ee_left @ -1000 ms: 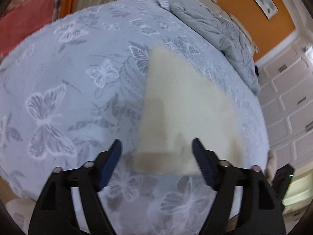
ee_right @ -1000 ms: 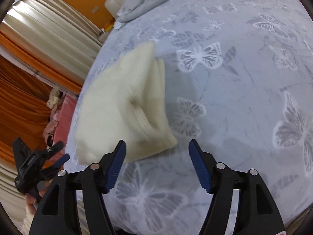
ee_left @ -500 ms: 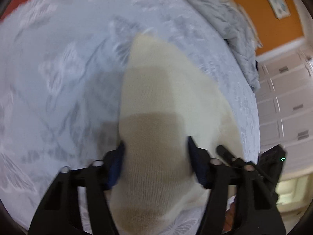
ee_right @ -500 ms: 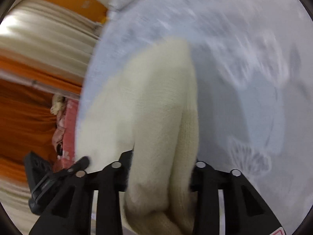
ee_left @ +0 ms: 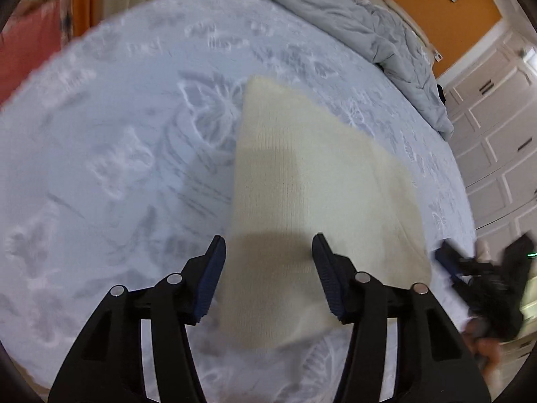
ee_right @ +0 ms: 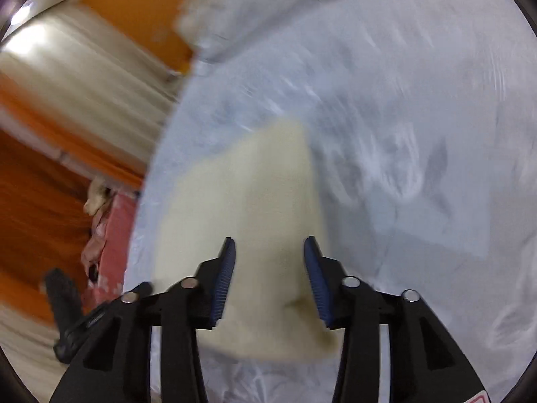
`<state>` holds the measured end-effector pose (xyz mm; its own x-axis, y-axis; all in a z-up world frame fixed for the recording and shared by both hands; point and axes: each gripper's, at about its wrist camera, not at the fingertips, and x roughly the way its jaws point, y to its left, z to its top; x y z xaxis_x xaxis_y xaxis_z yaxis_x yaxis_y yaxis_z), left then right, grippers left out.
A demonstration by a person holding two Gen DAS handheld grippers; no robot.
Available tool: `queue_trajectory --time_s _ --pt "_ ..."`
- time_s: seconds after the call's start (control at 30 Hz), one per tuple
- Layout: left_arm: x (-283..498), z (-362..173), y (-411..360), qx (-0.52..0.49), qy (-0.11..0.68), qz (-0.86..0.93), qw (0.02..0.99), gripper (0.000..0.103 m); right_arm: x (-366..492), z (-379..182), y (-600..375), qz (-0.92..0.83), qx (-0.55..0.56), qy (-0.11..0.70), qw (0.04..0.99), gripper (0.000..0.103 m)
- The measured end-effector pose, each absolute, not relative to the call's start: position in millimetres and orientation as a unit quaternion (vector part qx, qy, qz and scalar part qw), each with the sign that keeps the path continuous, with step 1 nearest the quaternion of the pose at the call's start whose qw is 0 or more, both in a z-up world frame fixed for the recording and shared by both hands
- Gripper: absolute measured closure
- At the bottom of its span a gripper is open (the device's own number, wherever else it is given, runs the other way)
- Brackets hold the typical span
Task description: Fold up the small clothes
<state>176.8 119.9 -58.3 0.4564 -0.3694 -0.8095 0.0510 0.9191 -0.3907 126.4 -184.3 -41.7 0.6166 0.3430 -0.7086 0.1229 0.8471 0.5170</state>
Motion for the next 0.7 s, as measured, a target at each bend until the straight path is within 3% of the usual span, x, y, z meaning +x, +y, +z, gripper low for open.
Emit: queue_trajectory --time_s 0.1,0.17,0.27,0.4,0.43,0.47,0.5,0.57,0.67,0.7 --pt "156.8 -41.6 112.7 -0.123 0.495 -0.121 0.852 0.051 121.3 -47.4 -150.5 0.090 0.196 0.465 0.859 0.100" --pt "147.5 -46.5 101.3 -0.101 0.508 -0.118 0.847 0.051 130.4 -84.0 -134.2 0.068 0.136 0.519 0.841 0.102" --pt "144.8 -76.5 89.1 -0.064 0.551 -0.096 0.827 0.052 132.3 -119.6 -146.5 0.049 0.143 0.550 0.822 0.103" --pt "142.3 -85.6 103.4 -0.096 0.560 -0.090 0.818 0.051 120.6 -77.1 -147.3 0.056 0.154 0.522 0.837 0.101" --pt "137.5 -76.9 106.2 -0.099 0.553 -0.099 0.822 0.052 114.5 -67.8 -148.0 0.056 0.151 0.515 0.842 0.096" --pt "128.9 -62.1 105.3 -0.075 0.538 -0.113 0.832 0.052 108.2 -64.1 -151.2 0.052 0.151 0.513 0.843 0.083" --pt "121.2 -54.4 103.6 -0.049 0.527 -0.120 0.840 0.050 103.2 -62.4 -152.6 0.050 0.154 0.511 0.844 0.062" --pt "110.4 -54.1 100.3 -0.014 0.527 -0.126 0.840 0.045 101.6 -72.6 -159.5 0.035 0.160 0.512 0.843 0.043" --pt "114.1 -79.9 91.6 0.016 0.544 -0.116 0.831 0.047 118.7 -98.4 -156.9 0.033 0.185 0.534 0.824 0.048" --pt "119.2 -87.1 90.7 0.014 0.545 -0.110 0.831 0.049 120.2 -103.5 -157.0 0.034 0.185 0.536 0.823 0.076"
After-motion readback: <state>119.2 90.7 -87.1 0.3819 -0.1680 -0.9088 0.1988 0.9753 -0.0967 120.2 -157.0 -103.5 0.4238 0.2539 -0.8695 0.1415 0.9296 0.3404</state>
